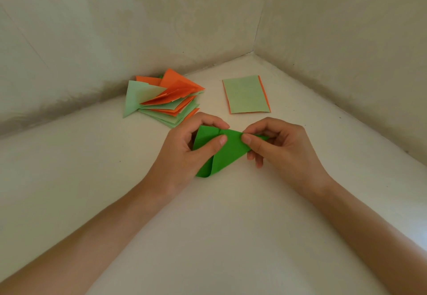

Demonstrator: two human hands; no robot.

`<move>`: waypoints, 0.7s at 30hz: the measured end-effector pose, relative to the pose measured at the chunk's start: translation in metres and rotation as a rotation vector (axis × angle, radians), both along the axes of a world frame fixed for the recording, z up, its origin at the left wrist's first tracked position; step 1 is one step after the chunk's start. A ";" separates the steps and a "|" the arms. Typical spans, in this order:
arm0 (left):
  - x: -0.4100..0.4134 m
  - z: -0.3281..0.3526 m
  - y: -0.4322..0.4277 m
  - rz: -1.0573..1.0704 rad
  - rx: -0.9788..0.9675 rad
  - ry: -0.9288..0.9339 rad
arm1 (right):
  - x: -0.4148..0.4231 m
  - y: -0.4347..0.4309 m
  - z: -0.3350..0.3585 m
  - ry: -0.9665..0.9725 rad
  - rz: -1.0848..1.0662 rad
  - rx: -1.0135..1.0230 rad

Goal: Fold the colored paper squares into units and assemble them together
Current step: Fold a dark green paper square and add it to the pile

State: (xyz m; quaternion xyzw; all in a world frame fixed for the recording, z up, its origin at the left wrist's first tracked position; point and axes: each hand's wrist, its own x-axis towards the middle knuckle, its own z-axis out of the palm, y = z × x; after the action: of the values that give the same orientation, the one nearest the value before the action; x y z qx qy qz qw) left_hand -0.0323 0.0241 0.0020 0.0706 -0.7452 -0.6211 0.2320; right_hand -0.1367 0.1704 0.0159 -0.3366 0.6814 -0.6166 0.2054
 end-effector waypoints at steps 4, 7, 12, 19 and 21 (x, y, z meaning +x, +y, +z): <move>0.000 0.001 0.000 0.002 -0.052 -0.001 | 0.001 0.001 0.001 0.020 -0.007 0.023; 0.001 0.001 0.000 0.007 -0.074 0.001 | 0.001 0.001 0.000 0.047 0.001 0.045; 0.002 0.002 -0.001 0.045 -0.099 0.022 | 0.004 0.003 0.000 0.112 0.002 0.073; 0.000 0.005 -0.002 0.096 -0.033 0.040 | -0.001 0.005 0.004 -0.020 -0.013 0.051; -0.001 0.006 -0.003 0.113 -0.014 0.048 | -0.003 0.006 0.005 -0.070 -0.020 0.017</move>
State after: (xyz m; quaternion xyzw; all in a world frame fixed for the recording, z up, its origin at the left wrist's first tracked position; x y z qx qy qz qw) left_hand -0.0330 0.0207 0.0076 0.0960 -0.7384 -0.6035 0.2852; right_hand -0.1401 0.1761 0.0213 -0.3064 0.6823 -0.6242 0.2256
